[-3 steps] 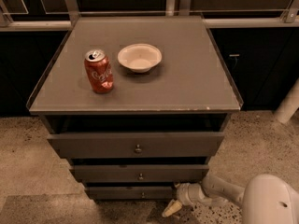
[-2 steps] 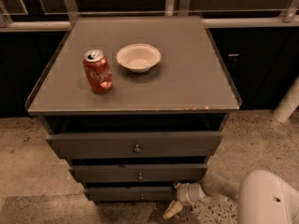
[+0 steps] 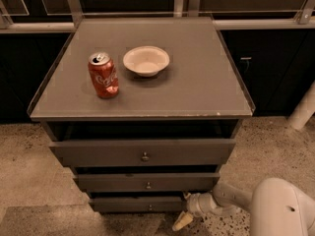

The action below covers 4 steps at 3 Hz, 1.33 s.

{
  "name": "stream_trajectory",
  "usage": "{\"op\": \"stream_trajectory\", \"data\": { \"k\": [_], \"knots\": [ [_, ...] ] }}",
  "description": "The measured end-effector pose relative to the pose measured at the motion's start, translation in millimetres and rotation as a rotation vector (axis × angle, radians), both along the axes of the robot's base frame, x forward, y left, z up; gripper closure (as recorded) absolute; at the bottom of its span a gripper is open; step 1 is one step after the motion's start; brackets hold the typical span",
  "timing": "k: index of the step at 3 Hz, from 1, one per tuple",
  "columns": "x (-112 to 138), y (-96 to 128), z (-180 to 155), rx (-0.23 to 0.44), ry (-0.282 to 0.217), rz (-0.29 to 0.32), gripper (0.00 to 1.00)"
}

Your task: Open bottom drawer

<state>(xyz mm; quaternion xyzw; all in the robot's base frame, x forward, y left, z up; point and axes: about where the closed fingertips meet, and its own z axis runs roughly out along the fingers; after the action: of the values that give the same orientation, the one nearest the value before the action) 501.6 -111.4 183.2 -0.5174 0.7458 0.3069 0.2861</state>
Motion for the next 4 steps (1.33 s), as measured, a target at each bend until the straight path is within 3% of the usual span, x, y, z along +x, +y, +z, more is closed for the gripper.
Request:
{"op": "stream_trajectory", "data": {
  "k": [3,4],
  "knots": [
    [-3.8,-0.6,4.9,0.008,0.04,-0.021,0.0],
    [-4.8,-0.3,5.9,0.008,0.052,0.01,0.0]
  ]
}}
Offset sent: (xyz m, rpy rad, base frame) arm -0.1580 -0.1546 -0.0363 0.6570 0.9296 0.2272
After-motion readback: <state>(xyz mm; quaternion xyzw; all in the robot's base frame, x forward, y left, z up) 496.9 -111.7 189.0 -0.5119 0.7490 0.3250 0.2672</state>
